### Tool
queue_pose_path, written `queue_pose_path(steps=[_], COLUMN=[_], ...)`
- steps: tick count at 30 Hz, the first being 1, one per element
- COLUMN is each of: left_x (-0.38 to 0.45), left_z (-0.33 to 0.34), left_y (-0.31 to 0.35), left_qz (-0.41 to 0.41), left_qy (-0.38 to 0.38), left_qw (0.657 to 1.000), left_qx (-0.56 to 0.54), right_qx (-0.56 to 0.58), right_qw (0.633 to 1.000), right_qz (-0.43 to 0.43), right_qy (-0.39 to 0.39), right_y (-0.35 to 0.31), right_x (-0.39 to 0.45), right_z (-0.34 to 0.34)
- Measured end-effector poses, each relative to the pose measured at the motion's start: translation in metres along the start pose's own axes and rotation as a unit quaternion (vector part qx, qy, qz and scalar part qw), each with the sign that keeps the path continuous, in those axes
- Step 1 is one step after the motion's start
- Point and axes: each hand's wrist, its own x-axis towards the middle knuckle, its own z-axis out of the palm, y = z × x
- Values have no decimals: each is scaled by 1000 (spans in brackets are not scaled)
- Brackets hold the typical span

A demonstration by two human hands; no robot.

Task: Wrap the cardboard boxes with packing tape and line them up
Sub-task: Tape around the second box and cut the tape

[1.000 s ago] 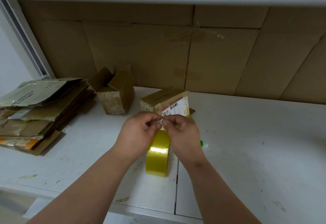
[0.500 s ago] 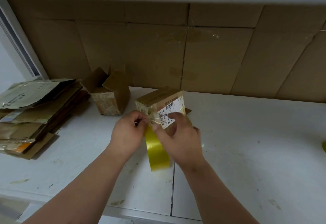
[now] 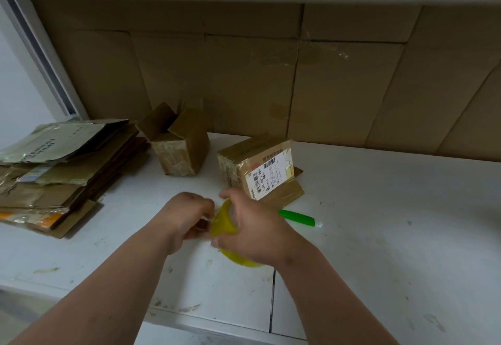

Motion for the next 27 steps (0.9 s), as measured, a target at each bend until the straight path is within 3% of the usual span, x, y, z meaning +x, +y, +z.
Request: queue_pose_path(steps=[4,6,10,13,15,20,27], left_x=[2,3,11,14,17,32,49], left_z=[-13,-16,-10,1,8,22,21], left_y=[-16,-19,-18,-4,7,25,24], left_qz=[-25,-17,87,190,251,314,324], left_qy=[-5,4,96,134,143,93,37], left_qw=[996,997,988,962,939,908,907], left_qx=[82,78,84,146,187,261,265], right_qx=[14,61,68,63,56,75,118], right_qw=[998,996,991,955,933,928,945], right_qz=[14,27,44,79,111,186,232], right_qy=[-66,-58,102,279,339,314,198], right_y=[2,6,21,39,52,75,93], right_x=[0,2,13,25,31,46,69], right_z=[15,16,4,-6,-13,-30,-36])
